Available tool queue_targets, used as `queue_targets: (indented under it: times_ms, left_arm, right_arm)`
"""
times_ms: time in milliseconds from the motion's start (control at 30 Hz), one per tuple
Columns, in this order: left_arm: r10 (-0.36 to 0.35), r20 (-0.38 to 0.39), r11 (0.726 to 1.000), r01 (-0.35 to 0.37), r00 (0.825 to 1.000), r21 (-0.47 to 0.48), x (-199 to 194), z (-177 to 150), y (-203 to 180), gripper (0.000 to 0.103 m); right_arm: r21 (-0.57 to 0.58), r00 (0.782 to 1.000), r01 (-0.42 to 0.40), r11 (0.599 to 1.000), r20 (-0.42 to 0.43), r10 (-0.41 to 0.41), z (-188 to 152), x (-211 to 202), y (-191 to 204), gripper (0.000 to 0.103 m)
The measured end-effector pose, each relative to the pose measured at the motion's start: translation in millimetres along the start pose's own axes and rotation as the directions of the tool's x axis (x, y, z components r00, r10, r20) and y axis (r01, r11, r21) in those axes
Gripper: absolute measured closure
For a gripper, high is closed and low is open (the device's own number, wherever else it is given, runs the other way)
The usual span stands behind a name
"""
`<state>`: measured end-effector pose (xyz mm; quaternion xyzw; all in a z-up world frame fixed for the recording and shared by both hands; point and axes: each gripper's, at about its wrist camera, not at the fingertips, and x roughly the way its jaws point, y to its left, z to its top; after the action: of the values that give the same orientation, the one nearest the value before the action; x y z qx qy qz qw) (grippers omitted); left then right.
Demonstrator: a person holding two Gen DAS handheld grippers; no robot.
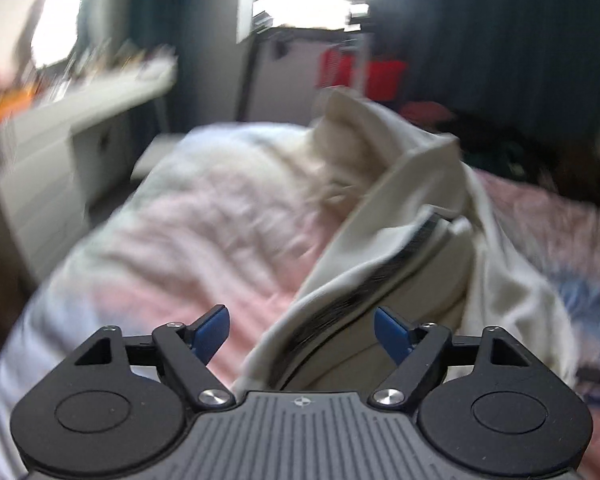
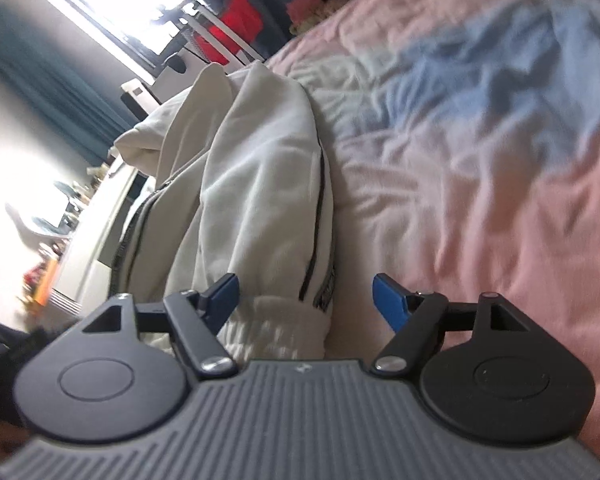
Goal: Fold clothes
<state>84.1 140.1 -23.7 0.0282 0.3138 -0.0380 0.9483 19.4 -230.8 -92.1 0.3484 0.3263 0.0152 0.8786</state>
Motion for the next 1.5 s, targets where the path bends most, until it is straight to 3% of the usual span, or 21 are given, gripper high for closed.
queue_targets:
  times_ms: [100,233,300,400,467,533,667,767,867,1000,1100,1167,1233,1333,1400,1467,1500]
  left_arm:
    - [-0.003,0.014,0.988,0.001,1.000,0.154,19,-3,-36,0.020]
    - [0.034,0.002,0.983,-0.034,0.999,0.182,52,4,-53,0.021]
    - [0.068,-0.020,0.985,-0.064,0.997,0.161,67,13,-55,0.026]
    - [0.007,-0.027,0.993,-0.003,1.000,0.121,79,24,-60,0.040]
    - [-0.039,-0.009,0.991,0.039,0.999,0.126,82,26,-66,0.070]
    - [-0.062,-0.004,0.992,0.062,0.998,0.111,82,28,-66,0.085]
    - [-0.070,0.049,0.994,0.074,0.996,-0.075,65,36,-27,0.094]
    - [0.010,0.066,0.984,0.002,0.998,-0.178,64,36,9,0.094]
    - [0.065,0.005,0.980,-0.063,0.998,-0.190,82,26,32,0.093]
    - [0.020,-0.049,0.974,-0.030,0.999,-0.224,90,18,48,0.086]
    - [-0.020,-0.082,0.961,-0.003,0.996,-0.278,74,14,57,0.069]
    - [-0.044,-0.114,0.948,0.005,0.992,-0.318,59,8,67,0.050]
    - [-0.053,-0.145,0.934,-0.002,0.988,-0.358,40,-1,79,0.031]
    - [-0.107,-0.185,0.899,0.015,0.977,-0.439,17,-22,104,0.027]
    - [-0.164,-0.228,0.862,0.027,0.960,-0.506,13,-38,121,0.029]
    - [-0.222,-0.245,0.814,0.041,0.944,-0.580,9,-51,139,0.033]
    - [-0.243,-0.225,0.781,0.053,0.943,-0.622,8,-53,146,0.033]
  right_arm:
    - [-0.019,1.000,0.000,1.000,0.006,0.000,2,4,1,0.027]
    - [-0.005,1.000,-0.012,1.000,-0.014,0.012,0,9,-2,0.027]
    - [0.001,1.000,-0.017,1.000,-0.016,0.017,-1,8,-3,0.027]
    - [0.000,1.000,-0.016,1.000,-0.011,0.016,-2,5,-4,0.025]
    - [-0.008,1.000,-0.012,1.000,-0.010,0.012,-3,6,-3,0.025]
    - [-0.016,1.000,-0.007,1.000,-0.010,0.007,-4,7,-1,0.025]
    - [-0.037,1.000,0.004,0.999,-0.004,-0.004,-5,10,2,0.025]
    - [-0.052,1.000,0.003,0.999,0.000,-0.003,-5,11,5,0.025]
    - [-0.060,1.000,-0.013,0.998,-0.014,0.012,-6,14,7,0.026]
    - [-0.024,0.999,-0.038,0.999,-0.040,0.037,-6,18,2,0.026]
    - [0.009,0.997,-0.060,0.998,-0.049,0.060,-5,18,-3,0.027]
    - [0.041,0.995,-0.083,0.996,-0.057,0.085,-5,18,-7,0.028]
    - [0.079,0.990,-0.114,0.990,-0.071,0.120,-3,18,-12,0.040]
    - [0.119,0.985,-0.145,0.982,-0.078,0.154,0,17,-17,0.042]
    - [0.127,0.984,-0.148,0.981,-0.082,0.159,0,17,-18,0.042]
    - [0.130,0.983,-0.148,0.980,-0.085,0.160,-1,18,-17,0.042]
    - [0.131,0.983,-0.148,0.980,-0.087,0.160,-1,19,-17,0.042]
